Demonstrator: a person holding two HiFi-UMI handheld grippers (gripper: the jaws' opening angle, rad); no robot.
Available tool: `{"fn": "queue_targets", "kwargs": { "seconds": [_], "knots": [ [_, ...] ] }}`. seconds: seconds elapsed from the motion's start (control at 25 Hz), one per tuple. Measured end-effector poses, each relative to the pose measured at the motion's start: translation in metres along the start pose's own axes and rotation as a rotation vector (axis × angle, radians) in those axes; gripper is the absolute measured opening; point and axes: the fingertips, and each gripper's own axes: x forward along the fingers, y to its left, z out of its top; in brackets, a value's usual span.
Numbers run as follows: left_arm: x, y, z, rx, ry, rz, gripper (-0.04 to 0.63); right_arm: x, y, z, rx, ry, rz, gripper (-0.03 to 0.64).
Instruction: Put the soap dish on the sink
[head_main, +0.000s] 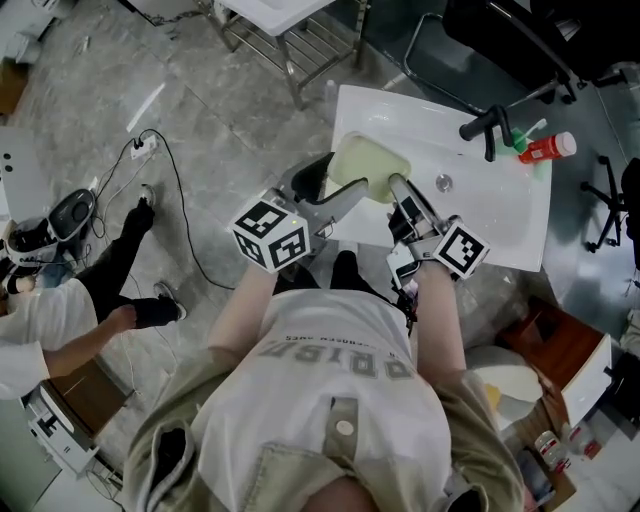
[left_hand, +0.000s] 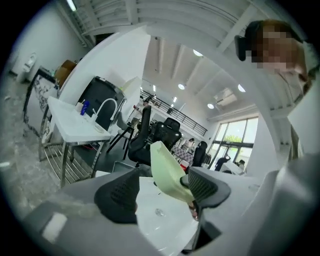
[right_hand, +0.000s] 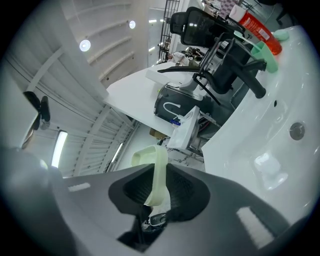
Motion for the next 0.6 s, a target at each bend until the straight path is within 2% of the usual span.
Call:
{"fn": "queue_targets", "kwargs": {
  "seconds": [0.2, 0.4, 0.6],
  "knots": [
    [0.001, 0.009, 0.003, 0.230, 0.090, -0.001, 0.333, 0.002, -0.010, 0.012, -0.032, 0.028, -0.012, 0.066],
    [0.008, 0.009, 0.002, 0.415, 0.185, -0.048, 0.333, 0.008, -0.016, 0.013, -0.056, 0.093, -0.015, 0.066],
    [0.013, 0.008, -0.018, 0.601, 0.315, -0.105, 0.333, 0.011, -0.023, 0.012, -0.061, 0.134, -0.028, 0.066]
  ]
}}
